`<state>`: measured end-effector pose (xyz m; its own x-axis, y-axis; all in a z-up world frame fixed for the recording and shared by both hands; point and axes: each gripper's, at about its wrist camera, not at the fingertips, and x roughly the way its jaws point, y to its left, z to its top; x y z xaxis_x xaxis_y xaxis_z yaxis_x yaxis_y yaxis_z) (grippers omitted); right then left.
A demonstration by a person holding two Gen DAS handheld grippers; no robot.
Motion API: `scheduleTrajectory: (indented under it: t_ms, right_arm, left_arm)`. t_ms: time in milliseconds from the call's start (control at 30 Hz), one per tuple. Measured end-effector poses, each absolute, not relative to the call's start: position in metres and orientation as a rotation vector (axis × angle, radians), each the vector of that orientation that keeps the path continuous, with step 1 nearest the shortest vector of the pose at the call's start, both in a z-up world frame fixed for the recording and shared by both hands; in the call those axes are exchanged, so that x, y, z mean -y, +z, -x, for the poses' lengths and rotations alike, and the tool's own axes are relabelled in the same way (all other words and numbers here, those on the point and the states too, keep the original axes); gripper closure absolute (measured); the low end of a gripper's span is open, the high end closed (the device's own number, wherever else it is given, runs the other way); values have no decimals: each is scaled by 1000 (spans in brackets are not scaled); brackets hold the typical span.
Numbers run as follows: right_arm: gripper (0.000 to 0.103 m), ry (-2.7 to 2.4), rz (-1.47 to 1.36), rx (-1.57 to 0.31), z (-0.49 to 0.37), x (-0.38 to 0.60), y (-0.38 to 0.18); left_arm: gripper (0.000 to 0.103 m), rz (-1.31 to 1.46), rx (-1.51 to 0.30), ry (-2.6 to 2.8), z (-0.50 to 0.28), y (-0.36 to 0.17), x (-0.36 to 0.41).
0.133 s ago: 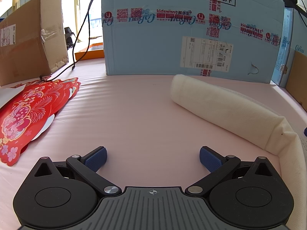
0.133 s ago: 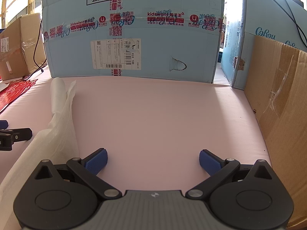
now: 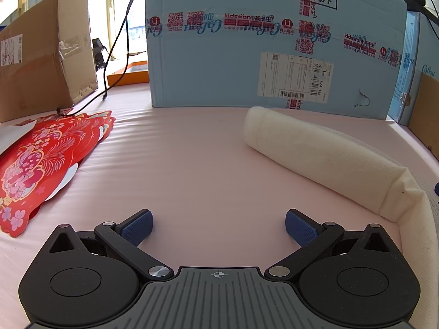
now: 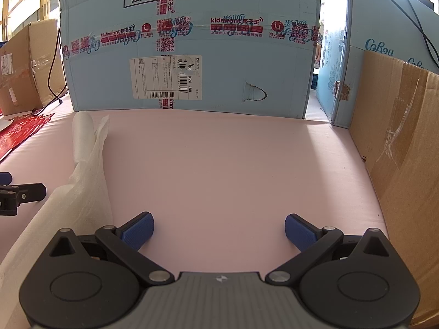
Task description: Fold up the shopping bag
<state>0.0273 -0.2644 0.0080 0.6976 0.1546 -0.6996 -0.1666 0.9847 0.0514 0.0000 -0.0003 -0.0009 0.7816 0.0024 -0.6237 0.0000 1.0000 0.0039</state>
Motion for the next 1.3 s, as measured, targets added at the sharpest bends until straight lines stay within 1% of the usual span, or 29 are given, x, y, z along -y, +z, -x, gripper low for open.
scheduleTrajectory:
  t_ms: [567, 1300]
  right_arm:
    - [0, 180, 14, -779, -30, 267, 15]
    - [0, 180, 13, -779, -28, 266, 10]
  left_arm:
    - [0, -1, -673, 0, 1, -1, 3]
    - [0, 2, -673, -1, 1, -1, 1]
